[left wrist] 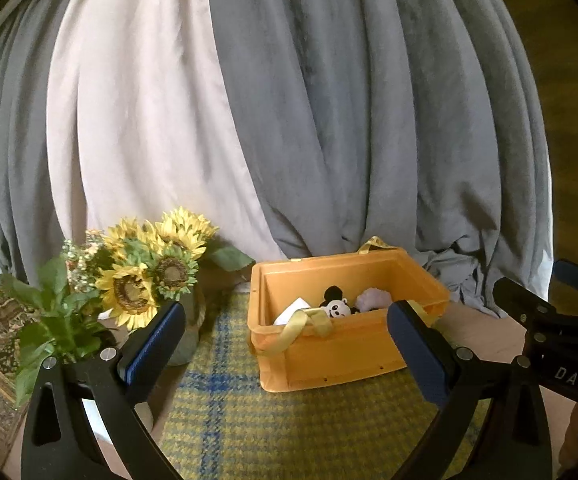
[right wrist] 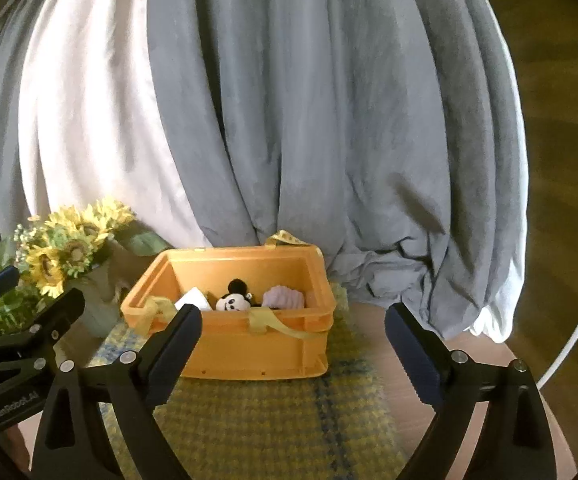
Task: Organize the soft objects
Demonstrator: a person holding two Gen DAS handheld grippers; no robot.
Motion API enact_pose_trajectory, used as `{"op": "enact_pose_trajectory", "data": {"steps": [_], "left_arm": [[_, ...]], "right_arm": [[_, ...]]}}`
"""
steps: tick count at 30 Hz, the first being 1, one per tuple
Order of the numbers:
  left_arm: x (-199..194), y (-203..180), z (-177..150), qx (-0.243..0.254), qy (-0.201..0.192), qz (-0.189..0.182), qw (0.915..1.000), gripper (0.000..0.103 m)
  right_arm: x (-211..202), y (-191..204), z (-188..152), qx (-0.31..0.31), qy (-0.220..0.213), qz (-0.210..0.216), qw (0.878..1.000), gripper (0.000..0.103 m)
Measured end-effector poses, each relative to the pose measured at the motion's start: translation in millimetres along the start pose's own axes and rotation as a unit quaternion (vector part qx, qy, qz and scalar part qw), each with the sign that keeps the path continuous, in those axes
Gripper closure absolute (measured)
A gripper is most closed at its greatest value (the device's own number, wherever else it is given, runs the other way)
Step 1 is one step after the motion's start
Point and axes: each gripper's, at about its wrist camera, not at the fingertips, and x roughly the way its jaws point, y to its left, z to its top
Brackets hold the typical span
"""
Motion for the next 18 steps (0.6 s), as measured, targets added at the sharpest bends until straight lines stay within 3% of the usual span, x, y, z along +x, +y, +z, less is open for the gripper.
{"op": "enact_pose_trajectory", "data": {"steps": [18], "left_arm": [[-116, -21, -29, -0.007, -0.021, 0.012, 0.9997, 0.0]], "right_arm": [[-101, -14, -28, -0.009, -0.022, 0.023, 0.999, 0.007]]}}
